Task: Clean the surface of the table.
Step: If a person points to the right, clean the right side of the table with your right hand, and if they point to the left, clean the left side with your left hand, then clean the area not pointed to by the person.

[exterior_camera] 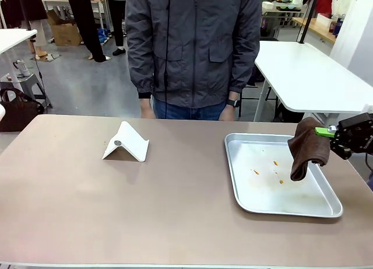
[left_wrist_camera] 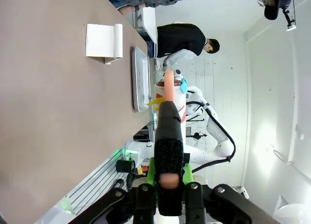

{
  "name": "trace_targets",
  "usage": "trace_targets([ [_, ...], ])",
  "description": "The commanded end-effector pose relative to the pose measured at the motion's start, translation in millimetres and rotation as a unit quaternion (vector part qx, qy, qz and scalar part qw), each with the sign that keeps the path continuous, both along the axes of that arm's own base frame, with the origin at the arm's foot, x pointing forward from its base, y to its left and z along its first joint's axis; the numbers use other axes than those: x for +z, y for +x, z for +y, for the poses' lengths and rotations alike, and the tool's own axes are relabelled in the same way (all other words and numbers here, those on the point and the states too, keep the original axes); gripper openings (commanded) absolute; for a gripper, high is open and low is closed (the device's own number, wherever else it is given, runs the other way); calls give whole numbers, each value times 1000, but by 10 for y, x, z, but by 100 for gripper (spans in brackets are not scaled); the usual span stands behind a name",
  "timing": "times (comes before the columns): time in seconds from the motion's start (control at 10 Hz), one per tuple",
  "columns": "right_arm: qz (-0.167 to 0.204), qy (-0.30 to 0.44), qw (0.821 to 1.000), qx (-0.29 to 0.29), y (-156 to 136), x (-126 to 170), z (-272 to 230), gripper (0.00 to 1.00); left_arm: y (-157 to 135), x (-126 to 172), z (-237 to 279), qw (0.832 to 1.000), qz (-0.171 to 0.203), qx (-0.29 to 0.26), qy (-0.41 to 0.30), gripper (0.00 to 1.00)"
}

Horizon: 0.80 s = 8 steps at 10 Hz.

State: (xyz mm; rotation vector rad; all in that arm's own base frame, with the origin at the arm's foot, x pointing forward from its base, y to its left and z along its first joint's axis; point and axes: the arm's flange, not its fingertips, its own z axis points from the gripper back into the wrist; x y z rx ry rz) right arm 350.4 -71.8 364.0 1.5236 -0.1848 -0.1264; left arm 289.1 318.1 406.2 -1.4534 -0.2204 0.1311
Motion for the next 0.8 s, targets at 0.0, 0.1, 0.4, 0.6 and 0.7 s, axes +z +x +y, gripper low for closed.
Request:
trace_targets([
  [0.0,-4,7,1000,2,-3,35,-4,0,-54,56,-83,1000,-5,3,1,22],
  [0.1,-4,7,1000,2,-3,35,-4,0,-54,56,-83,1000,-5,3,1,22],
  [0.4,-4,7,1000,2,-3,35,-4,0,-54,56,-83,1000,-5,3,1,22],
  [0.6,-4,7,1000,2,-3,35,-4,0,-54,56,-83,1000,-5,3,1,22],
  [0.7,-4,7,1000,2,-3,35,-4,0,-54,56,-83,1000,-5,3,1,22],
])
